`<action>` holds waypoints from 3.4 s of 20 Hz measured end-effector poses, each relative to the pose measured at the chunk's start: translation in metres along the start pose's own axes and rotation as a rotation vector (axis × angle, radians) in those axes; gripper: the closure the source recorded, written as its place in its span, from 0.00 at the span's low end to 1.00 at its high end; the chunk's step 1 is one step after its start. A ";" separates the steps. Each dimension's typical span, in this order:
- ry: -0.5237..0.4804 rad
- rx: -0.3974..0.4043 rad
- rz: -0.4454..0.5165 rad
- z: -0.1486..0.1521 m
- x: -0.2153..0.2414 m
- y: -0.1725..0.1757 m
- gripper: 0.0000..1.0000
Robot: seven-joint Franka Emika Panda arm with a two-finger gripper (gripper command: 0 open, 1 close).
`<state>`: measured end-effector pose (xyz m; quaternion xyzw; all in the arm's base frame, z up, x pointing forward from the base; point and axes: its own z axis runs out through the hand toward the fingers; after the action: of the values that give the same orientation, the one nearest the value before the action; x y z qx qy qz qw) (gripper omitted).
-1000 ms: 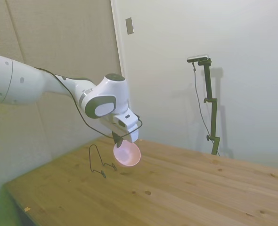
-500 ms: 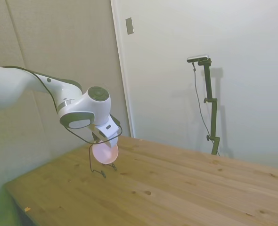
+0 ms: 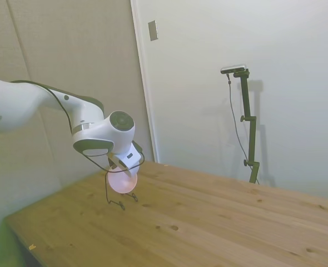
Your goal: Load the bowl
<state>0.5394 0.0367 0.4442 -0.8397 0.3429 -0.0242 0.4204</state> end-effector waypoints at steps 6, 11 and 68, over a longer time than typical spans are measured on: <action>-0.019 0.022 -0.006 0.009 0.002 0.004 1.00; -0.034 0.034 -0.001 0.020 0.007 0.012 1.00; -0.057 0.060 0.002 0.042 0.014 0.027 0.00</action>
<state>0.5489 0.0465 0.3943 -0.8267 0.3307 -0.0099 0.4552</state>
